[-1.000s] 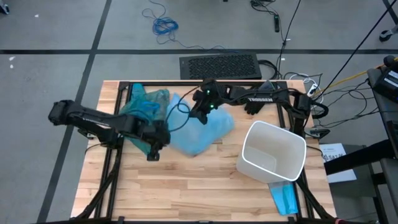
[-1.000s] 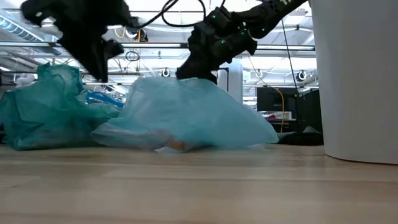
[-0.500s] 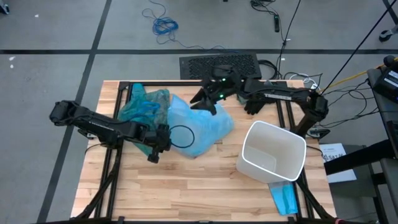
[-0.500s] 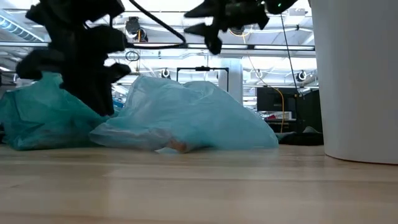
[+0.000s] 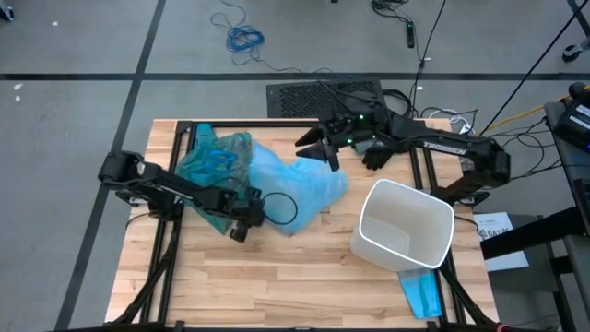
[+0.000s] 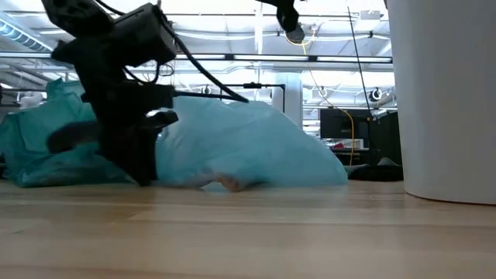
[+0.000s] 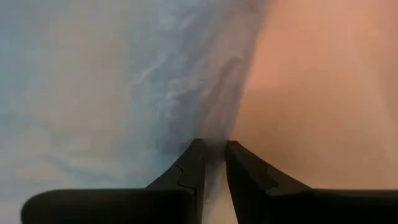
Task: Place trash/remove bag and relplace
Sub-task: Insert the new blue trash bag into the trash bin
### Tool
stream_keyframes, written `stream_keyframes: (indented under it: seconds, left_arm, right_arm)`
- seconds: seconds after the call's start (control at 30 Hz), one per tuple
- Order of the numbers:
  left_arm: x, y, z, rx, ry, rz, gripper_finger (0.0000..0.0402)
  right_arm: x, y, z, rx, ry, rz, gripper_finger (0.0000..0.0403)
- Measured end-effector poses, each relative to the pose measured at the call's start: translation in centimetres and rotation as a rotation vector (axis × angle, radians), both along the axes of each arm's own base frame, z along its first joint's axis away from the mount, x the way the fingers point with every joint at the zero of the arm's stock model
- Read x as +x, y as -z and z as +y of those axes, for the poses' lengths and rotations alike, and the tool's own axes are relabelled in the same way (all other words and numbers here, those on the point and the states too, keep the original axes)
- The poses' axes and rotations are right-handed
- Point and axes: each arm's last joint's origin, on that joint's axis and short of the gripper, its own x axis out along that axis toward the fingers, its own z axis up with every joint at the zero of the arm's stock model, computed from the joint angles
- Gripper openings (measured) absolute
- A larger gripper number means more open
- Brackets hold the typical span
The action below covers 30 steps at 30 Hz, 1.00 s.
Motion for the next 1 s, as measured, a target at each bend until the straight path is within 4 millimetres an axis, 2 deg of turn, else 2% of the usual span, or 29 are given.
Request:
stream_keyframes:
  seconds: [0.13,0.27,0.37,0.5,0.6,0.83,1.0]
  left_arm:
    - [1.2,-0.5,0.7,-0.103,-0.233,-0.006,0.002]
    - [2.5,-3.3,1.3,-0.282,-0.404,-0.051,0.0003]
    - [3.6,-8.2,1.3,-0.387,-0.403,-0.228,0.0002]
    - [3.3,-15.0,1.4,-0.444,-0.378,-0.433,0.0001]
    - [2.0,-20.3,1.8,-0.445,-0.38,-0.598,0.0001]
    - [-1.8,-29.9,3.0,-0.42,-0.421,-0.916,0.0001]
    - [-4.5,-34.8,2.9,-0.398,-0.381,-1.08,0.0]
  right_arm:
    - [-0.6,-0.4,1.2,-0.015,0.024,0.025,0.0169]
    - [-1.5,-1.1,2.2,-0.03,0.039,0.025,0.0169]
    - [-2.0,-1.5,2.7,-0.044,0.056,0.028,0.0169]
    - [-2.9,-2.4,3.2,-0.059,0.065,0.006,0.0169]
    - [-3.5,-2.7,3.5,-0.081,0.089,0.0,0.0169]
    - [-4.9,-3.4,3.9,-0.087,0.107,0.008,0.0169]
    - [-7.3,-3.6,4.9,-0.111,0.2,0.106,0.0169]
